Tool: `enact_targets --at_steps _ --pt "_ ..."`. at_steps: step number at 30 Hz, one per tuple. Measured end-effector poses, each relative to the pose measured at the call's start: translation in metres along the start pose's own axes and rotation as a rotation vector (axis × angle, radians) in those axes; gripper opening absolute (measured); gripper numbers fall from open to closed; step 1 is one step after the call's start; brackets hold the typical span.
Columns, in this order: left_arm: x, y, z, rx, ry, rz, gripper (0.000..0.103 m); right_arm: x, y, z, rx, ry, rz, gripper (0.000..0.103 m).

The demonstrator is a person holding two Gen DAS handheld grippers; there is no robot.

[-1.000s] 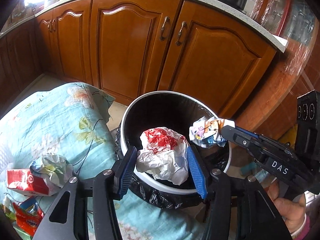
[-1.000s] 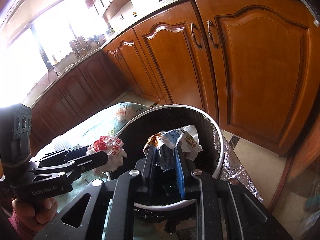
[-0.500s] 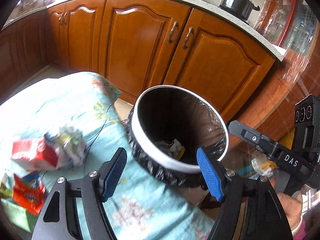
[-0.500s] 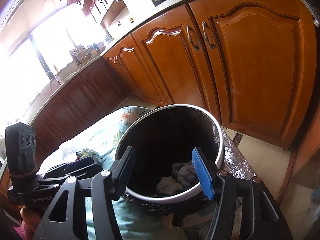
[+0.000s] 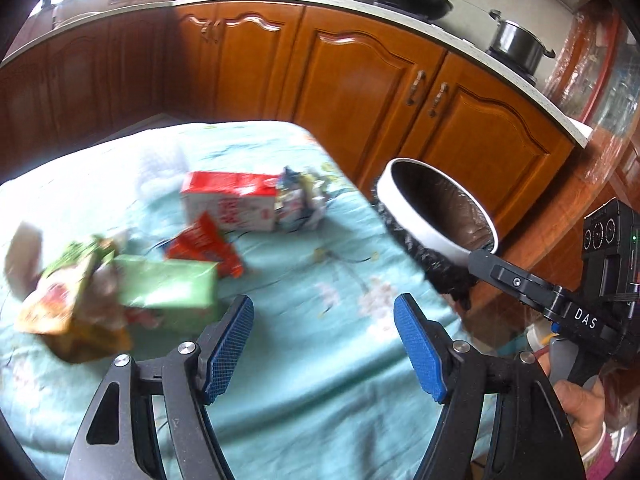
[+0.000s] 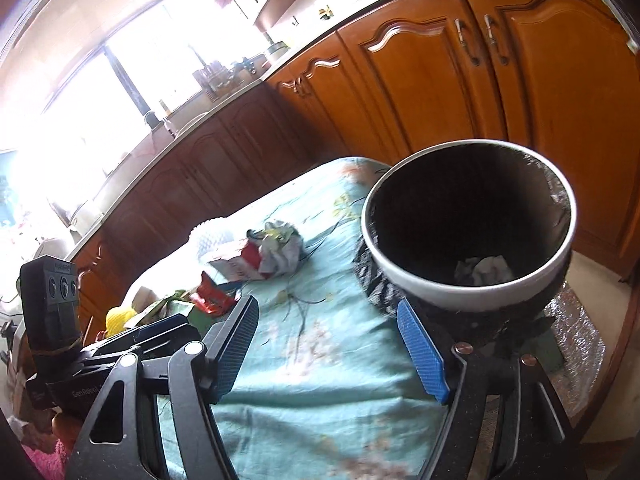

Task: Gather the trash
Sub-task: 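Withdraw both open grippers from the bin back over the table, then grasp the green juice carton with the right gripper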

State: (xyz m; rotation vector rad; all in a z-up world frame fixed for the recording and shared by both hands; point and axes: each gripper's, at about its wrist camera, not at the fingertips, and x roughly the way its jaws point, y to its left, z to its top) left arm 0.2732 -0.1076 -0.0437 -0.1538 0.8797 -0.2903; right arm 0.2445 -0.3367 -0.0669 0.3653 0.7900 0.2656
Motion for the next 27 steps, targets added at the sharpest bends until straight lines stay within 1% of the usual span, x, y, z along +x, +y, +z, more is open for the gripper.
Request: enact_targets --at_steps 7,12,15,21,23,27 --pt "-0.049 0.052 -0.032 -0.102 -0.008 0.071 0.072 0.022 0.045 -0.024 -0.067 0.058 0.069 0.074" --pt "-0.079 0.081 -0.047 -0.177 -0.026 0.116 0.072 0.042 0.076 -0.038 -0.116 0.104 0.107 0.074" --pt "-0.091 0.094 -0.052 -0.212 -0.045 0.146 0.072 0.052 0.092 -0.043 -0.15 0.126 0.125 0.074" --pt "-0.101 0.116 -0.059 -0.263 -0.044 0.189 0.072 0.074 0.124 -0.05 -0.241 0.167 0.15 0.074" --pt "-0.1 0.119 -0.059 -0.264 -0.037 0.197 0.072 0.082 0.133 -0.05 -0.278 0.177 0.151 0.074" --pt "-0.087 0.13 -0.048 -0.251 -0.007 0.208 0.072 0.099 0.146 -0.048 -0.34 0.197 0.146 0.074"
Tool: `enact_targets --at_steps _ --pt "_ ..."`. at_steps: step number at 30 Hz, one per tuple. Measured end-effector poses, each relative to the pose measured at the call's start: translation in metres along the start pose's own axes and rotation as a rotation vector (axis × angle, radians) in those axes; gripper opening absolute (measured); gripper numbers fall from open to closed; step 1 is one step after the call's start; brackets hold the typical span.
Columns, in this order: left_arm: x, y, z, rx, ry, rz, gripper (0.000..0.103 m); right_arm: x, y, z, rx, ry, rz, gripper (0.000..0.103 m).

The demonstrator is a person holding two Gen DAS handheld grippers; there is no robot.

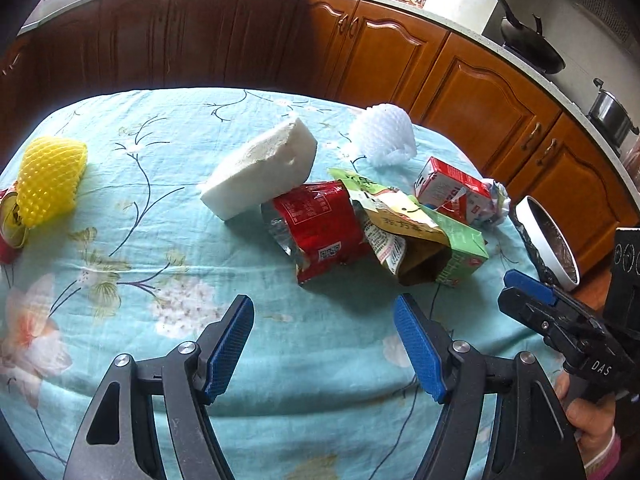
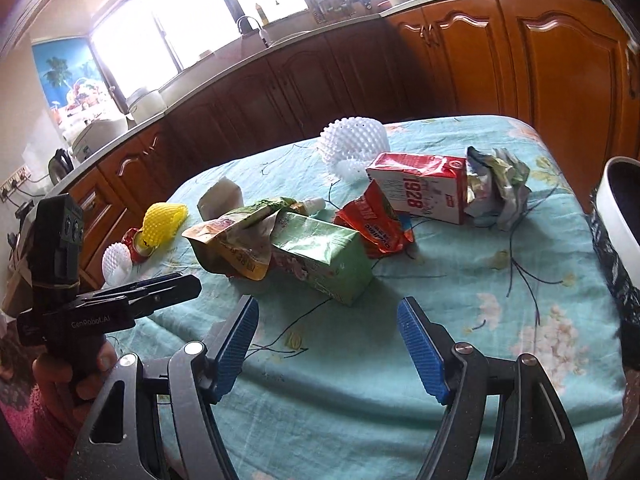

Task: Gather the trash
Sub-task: 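Grasp the green juice carton with the right gripper, then grasp the red printed snack bag with the left gripper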

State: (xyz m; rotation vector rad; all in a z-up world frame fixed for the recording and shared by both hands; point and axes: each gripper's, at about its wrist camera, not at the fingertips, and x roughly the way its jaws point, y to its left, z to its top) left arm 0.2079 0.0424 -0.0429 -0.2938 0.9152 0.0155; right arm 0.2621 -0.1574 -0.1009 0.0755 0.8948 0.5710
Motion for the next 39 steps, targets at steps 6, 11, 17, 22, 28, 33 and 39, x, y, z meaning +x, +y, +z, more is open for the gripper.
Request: enact_targets --at_steps 6,11,17,22,28,33,39 --pt "0.026 0.008 0.026 0.057 0.021 0.011 0.072 0.021 0.002 0.013 -0.065 0.03 -0.005 0.074" --pt "0.05 0.016 0.051 0.088 0.044 -0.03 0.074 0.035 0.007 0.023 -0.125 0.04 0.015 0.074" --pt "0.072 0.019 0.068 0.106 0.052 -0.084 0.076 0.05 0.006 0.028 -0.14 0.064 0.029 0.071" --pt "0.079 0.015 0.068 0.119 0.041 -0.114 0.044 0.049 -0.002 0.025 -0.099 0.077 0.024 0.033" --pt "0.069 0.001 0.058 0.165 0.007 -0.118 0.008 0.029 -0.008 0.019 -0.029 0.04 0.033 0.032" --pt "0.047 -0.01 0.039 0.171 -0.022 -0.09 0.007 0.006 -0.012 0.011 0.008 -0.004 0.031 0.032" --pt "0.011 -0.019 0.015 0.15 -0.042 -0.106 0.007 -0.017 -0.02 0.0 0.047 -0.037 0.029 0.032"
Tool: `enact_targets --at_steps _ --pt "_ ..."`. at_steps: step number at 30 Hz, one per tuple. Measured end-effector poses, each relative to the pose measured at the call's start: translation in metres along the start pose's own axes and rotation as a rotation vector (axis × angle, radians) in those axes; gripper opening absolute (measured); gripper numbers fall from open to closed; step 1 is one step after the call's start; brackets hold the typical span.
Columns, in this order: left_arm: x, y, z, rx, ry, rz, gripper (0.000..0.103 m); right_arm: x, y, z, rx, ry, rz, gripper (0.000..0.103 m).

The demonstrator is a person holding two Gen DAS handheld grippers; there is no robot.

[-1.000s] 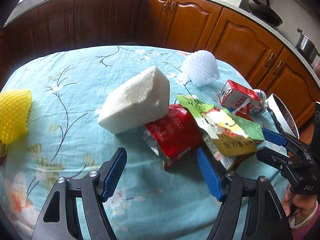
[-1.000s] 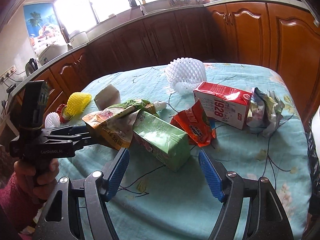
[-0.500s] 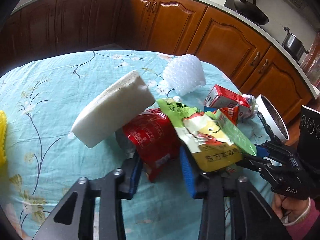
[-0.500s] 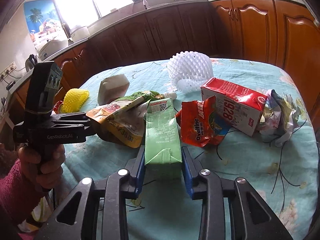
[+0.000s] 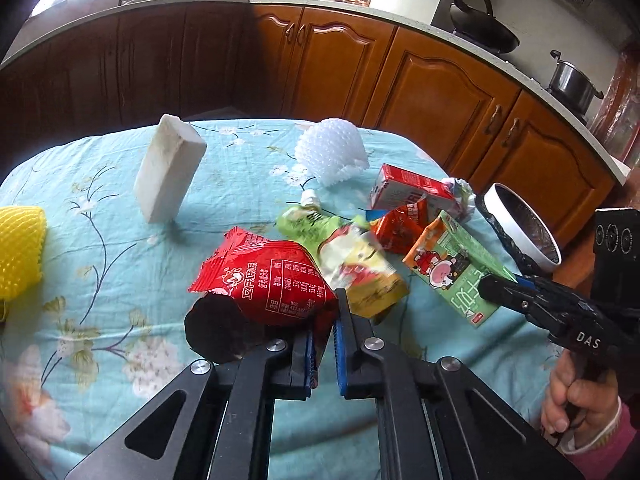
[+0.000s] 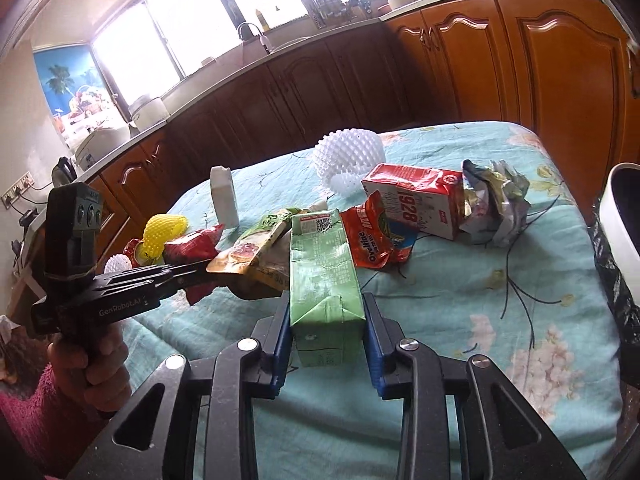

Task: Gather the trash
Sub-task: 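Grasp the red printed snack bag with the left gripper, then carry the carton and snack bag over the bin and open both grippers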

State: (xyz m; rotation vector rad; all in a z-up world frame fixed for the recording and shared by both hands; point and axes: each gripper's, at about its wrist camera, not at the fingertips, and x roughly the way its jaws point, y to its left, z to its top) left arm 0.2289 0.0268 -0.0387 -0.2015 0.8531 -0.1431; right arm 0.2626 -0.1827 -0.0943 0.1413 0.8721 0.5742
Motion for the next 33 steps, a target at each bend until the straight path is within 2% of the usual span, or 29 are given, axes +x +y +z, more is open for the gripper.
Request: enact_targets --at_steps 5,10,17,27,33 --pt "-0.023 -0.025 -0.005 0.037 -0.022 -0.053 0.007 -0.021 -0.006 -0.009 0.024 -0.028 -0.01 0.032" --pt "-0.022 -0.054 -0.003 0.103 -0.022 -0.096 0.007 -0.043 -0.018 -0.014 0.047 -0.061 -0.038 0.032" --pt "0.009 -0.088 0.005 0.153 0.017 -0.161 0.007 -0.079 -0.038 -0.02 0.075 -0.116 -0.105 0.032" --pt "0.057 -0.138 0.024 0.217 0.075 -0.261 0.007 -0.124 -0.09 -0.025 0.163 -0.174 -0.22 0.032" --pt "0.081 -0.166 0.035 0.263 0.099 -0.293 0.007 -0.148 -0.115 -0.028 0.193 -0.208 -0.273 0.032"
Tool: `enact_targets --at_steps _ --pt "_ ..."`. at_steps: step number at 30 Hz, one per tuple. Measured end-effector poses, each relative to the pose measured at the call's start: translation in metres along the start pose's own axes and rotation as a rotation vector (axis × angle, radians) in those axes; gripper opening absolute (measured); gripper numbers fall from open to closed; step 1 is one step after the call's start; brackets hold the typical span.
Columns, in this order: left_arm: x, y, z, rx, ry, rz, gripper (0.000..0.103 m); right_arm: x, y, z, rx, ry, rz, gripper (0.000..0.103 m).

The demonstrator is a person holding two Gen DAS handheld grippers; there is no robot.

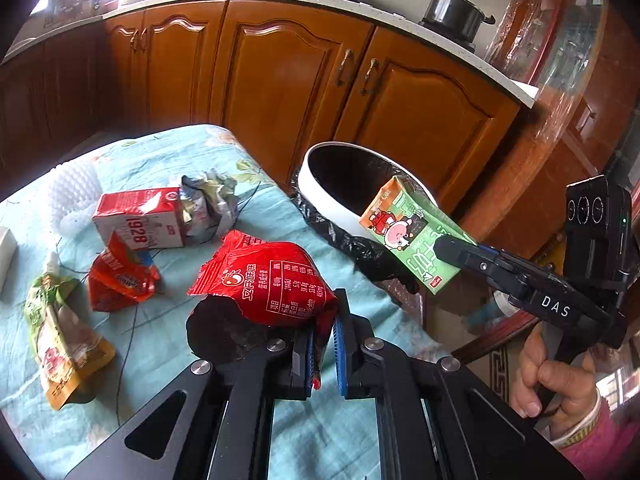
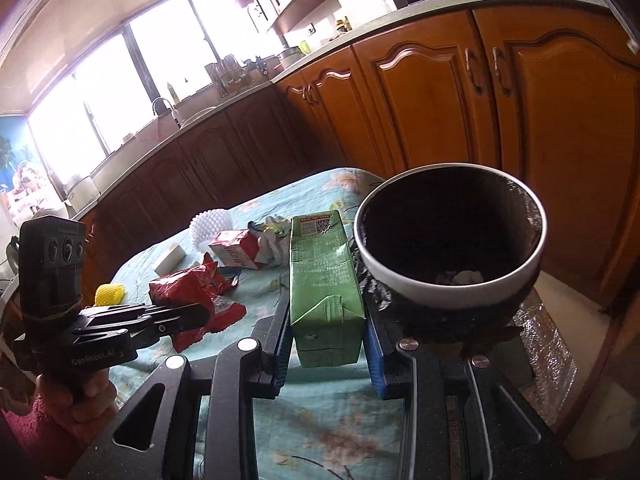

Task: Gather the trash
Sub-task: 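Carry the carton and snack bag over the bin and open both grippers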

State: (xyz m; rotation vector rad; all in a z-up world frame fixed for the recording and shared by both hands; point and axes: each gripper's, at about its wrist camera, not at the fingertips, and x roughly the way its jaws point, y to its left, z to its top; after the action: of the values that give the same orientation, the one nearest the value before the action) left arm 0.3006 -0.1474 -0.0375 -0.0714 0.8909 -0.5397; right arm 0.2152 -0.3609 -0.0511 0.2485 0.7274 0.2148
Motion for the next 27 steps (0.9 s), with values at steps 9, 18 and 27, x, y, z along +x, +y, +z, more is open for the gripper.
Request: enact_targets --at_steps 9,18,27 --pt "0.033 -0.018 0.024 0.021 0.023 -0.026 0.007 -0.007 -0.032 0.013 0.033 -0.019 -0.063 0.032" --pt "0.072 -0.037 0.057 0.051 0.038 -0.055 0.007 0.001 -0.053 0.035 0.039 -0.007 -0.137 0.032" --pt "0.123 -0.048 0.093 0.056 0.078 -0.072 0.007 0.019 -0.077 0.052 0.052 0.035 -0.181 0.032"
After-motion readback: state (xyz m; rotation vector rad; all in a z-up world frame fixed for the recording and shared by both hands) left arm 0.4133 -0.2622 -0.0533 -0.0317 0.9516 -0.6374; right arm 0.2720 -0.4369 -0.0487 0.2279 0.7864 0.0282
